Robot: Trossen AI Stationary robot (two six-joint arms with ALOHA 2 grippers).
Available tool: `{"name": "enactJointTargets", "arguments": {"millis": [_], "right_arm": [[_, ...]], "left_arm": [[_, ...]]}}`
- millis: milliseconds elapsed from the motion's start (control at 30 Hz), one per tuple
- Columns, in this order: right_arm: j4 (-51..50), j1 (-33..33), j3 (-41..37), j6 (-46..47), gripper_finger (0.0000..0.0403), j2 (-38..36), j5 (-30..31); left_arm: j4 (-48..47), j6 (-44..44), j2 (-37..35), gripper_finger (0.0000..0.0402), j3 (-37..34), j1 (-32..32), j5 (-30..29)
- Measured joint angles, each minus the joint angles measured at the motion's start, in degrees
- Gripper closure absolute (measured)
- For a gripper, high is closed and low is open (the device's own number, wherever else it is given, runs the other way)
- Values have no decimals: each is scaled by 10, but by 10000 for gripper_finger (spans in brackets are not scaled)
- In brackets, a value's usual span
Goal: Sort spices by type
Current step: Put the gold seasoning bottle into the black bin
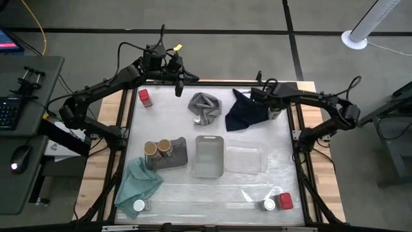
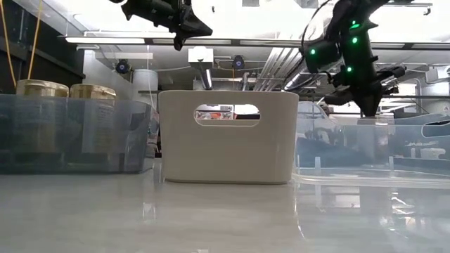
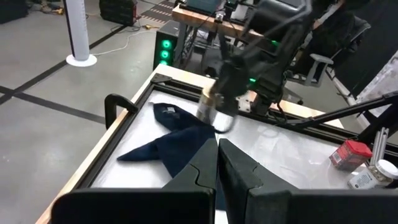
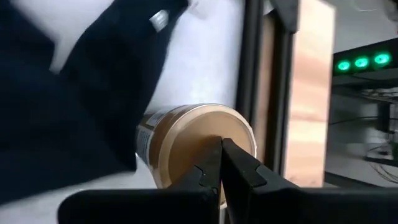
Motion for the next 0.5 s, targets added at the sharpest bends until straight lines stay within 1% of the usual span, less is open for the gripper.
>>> {"name": "enactJointTargets", "arguments": {"millis": [133,233,367,500], "right_arm": [[-4,52,1,24,403,-8,-46],[14,90,2,38,403,-9,-82],[72,138,3,58,403,-10,-123],[152,173,4,65,403,-10,-158]], "left_arm": [[0,5,0,401,0,0,0],[0,5,0,401,0,1,0],[1,5,0,401,0,4,0],[7,5,0,401,0,5,0]]}}
